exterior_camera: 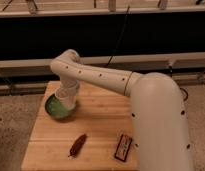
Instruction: Place the ceramic cup in the ceramic bowl
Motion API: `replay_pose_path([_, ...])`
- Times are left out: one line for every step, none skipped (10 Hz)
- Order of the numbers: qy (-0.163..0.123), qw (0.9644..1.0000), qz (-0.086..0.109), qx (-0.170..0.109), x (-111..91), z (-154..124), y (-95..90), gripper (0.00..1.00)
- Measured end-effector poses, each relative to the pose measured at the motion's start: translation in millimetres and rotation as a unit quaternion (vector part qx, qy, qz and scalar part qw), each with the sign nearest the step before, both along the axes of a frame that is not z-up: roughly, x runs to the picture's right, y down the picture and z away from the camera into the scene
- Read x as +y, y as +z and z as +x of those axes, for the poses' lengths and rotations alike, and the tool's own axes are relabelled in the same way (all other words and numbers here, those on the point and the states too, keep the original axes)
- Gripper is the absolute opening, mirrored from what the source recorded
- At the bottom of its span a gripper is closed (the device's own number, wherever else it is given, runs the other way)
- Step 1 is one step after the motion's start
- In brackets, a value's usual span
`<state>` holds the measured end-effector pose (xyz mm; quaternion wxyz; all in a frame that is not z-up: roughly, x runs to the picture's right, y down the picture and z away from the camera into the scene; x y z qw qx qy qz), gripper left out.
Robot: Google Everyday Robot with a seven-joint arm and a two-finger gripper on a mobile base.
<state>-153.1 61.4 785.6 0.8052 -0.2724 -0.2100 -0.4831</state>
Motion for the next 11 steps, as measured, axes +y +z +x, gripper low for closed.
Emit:
replay_pose_path([-0.001,1.0,0.001,-0.002,-0.2,-0.1,0.1,0.49])
replay_pose_path([-0.001,1.0,0.002,-0.003,-1.2,-0.5,-0.4,0.47])
replay_pose_path([-0.002,1.0,0.004,-0.005,-1.9,-0.7,-0.4,0.41])
replay_pose_path([0.0,0.9999,0.006,-0.009,-3.1,-2.2,-0.4,0.4])
replay_pose_path([-0.001,0.9999,0.007,-0.01,-3.6,-2.0,-0.9,0.4])
replay_pose_path([-0.002,0.9999,0.007,-0.01,-4.0,-0.9,-1.2,0.37])
replay_pose_path([-0.003,0.9999,0.008,-0.01,-3.8,-0.2,-0.8,0.31])
replay_pose_path([-0.005,0.9999,0.009,-0.011,-3.7,-0.5,-0.9,0.22])
replay_pose_path([-0.004,0.9999,0.01,-0.013,-4.1,-1.5,-1.5,0.2])
replay_pose_path([-0.002,0.9998,0.011,-0.016,-5.5,-0.6,-2.6,0.24])
replay_pose_path([0.0,0.9998,0.011,-0.017,-6.4,0.6,-3.1,0.31])
